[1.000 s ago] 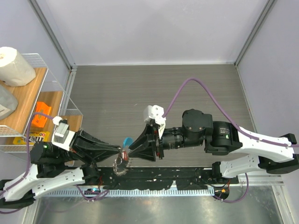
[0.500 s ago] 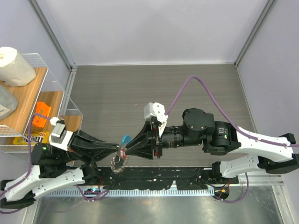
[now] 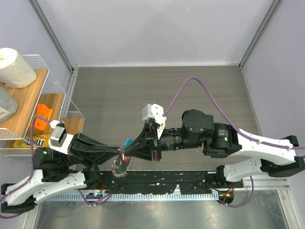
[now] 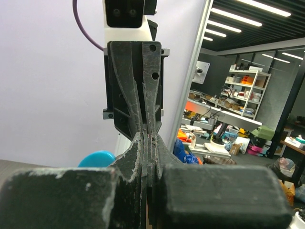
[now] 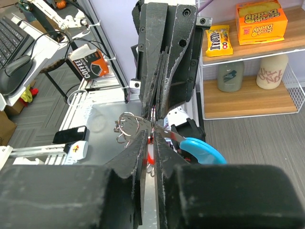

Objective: Put the keys on the keyring

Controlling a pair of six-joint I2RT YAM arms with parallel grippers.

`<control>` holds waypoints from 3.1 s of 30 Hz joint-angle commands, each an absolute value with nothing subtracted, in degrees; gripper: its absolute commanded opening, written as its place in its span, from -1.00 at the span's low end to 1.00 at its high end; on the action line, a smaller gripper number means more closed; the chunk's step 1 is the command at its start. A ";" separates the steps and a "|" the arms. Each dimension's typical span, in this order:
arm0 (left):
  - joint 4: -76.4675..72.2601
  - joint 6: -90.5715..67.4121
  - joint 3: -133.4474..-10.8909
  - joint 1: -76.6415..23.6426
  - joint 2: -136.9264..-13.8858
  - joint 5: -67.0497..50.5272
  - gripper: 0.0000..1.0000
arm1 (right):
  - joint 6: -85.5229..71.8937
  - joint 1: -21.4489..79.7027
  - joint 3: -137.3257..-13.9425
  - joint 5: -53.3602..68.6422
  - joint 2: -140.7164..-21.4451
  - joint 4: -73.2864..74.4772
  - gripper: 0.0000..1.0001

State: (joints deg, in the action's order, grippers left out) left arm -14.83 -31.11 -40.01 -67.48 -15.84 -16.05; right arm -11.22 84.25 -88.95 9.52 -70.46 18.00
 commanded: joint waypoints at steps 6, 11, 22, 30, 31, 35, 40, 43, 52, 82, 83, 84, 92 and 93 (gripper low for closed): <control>-22.32 -31.82 -39.46 -67.59 -15.03 -15.21 -1.00 | -11.25 84.64 -91.85 10.11 -71.54 15.65 -0.89; -24.34 -31.73 -39.11 -67.50 -14.68 -15.12 -1.00 | -12.21 84.73 -88.25 11.07 -70.67 12.23 -0.88; -28.30 -32.61 -38.06 -67.59 -14.76 -14.68 -1.00 | -14.59 84.81 -82.62 12.74 -69.87 6.06 -0.88; -28.65 -32.78 -37.79 -67.59 -14.77 -14.15 -1.00 | -12.14 84.73 -84.46 9.67 -67.50 9.49 -0.46; -28.65 -32.87 -37.71 -67.59 -14.68 -13.98 -1.00 | -11.95 84.73 -84.90 9.41 -67.50 10.28 -0.46; -28.65 -32.96 -37.53 -67.50 -14.41 -13.36 -1.00 | -10.73 84.90 -87.53 9.23 -67.85 12.21 -0.40; -28.30 -33.13 -37.18 -67.59 -14.24 -12.22 -1.00 | -9.85 84.90 -90.96 9.14 -69.69 13.71 -0.35; -28.04 -33.22 -37.09 -67.59 -14.24 -11.87 -1.00 | -9.14 85.34 -92.72 8.44 -71.01 15.29 -0.32; -27.60 -33.13 -37.00 -67.50 -13.98 -10.46 -1.00 | -8.70 85.96 -95.45 6.94 -73.65 16.70 -0.31; -27.33 -32.96 -36.47 -67.59 -13.01 -10.02 -1.00 | -6.15 86.57 -99.58 3.96 -77.43 17.67 -0.76; -27.33 -33.05 -36.47 -67.50 -13.01 -10.11 -1.00 | -5.89 86.57 -99.67 3.78 -77.34 17.67 -0.88; -27.33 -33.22 -36.30 -67.50 -12.92 -9.93 -1.00 | -5.80 86.66 -99.93 3.52 -77.34 17.75 -0.88; -21.03 -35.15 -36.29 -67.50 -12.04 -7.39 -0.98 | -3.87 87.27 -101.60 2.64 -76.91 24.15 -0.88; -17.35 -35.33 -37.26 -67.67 -11.87 -7.21 -0.90 | -3.69 87.19 -102.04 2.64 -76.56 25.13 -0.88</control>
